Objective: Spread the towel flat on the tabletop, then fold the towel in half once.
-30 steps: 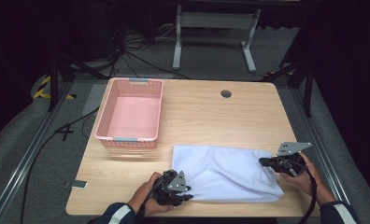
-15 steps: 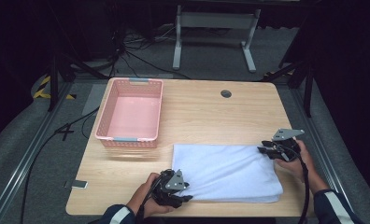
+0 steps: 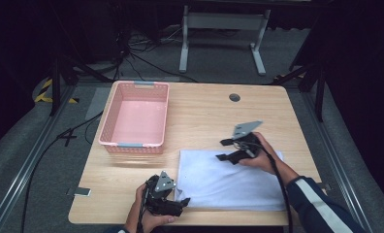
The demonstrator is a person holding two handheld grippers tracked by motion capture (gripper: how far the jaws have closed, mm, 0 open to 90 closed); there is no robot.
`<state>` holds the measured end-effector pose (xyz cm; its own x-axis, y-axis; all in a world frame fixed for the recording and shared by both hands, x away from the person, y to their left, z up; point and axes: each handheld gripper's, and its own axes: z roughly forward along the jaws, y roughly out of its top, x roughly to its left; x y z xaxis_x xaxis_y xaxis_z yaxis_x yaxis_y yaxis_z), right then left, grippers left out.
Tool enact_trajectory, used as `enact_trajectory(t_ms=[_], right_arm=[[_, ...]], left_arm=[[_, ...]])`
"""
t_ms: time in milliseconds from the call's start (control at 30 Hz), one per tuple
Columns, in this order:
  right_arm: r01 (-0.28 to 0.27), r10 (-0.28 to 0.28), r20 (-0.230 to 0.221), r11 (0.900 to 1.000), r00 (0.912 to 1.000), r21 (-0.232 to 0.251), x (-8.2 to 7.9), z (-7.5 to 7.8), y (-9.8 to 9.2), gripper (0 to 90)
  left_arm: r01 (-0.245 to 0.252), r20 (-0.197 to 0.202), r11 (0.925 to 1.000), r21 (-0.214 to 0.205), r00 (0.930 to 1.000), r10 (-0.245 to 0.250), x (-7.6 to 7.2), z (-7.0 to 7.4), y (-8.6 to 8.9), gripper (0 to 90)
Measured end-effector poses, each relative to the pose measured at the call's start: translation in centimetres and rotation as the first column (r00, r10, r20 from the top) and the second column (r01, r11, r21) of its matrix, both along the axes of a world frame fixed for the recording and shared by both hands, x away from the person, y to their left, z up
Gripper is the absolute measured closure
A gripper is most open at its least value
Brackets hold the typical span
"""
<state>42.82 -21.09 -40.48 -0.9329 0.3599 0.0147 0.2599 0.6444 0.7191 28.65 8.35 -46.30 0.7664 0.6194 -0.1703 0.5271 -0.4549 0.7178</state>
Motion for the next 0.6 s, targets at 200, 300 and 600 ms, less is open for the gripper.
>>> enact_trajectory(t_ms=[200, 300, 600], right_arm=[[-0.126, 0.121, -0.054, 0.9867, 0.9912, -0.102, 2.1, -1.8, 7.5, 31.9], [-0.135, 0.127, -0.067, 0.9814, 0.9896, -0.136, 2.6, -2.8, 9.3, 29.2], [-0.142, 0.122, -0.11, 0.9699, 0.9864, -0.198, 3.6, -4.6, 11.4, 20.3]], left_arm=[[-0.007, -0.016, 0.9978, 0.066, 0.9998, 0.008, 0.0, -0.8, -0.6, 14.3], [0.023, 0.015, 0.9931, 0.115, 0.9996, -0.025, -0.3, -1.0, -1.1, 9.6], [0.039, 0.053, 0.9855, 0.165, 0.9974, -0.048, -0.4, -1.2, -2.1, 4.3]])
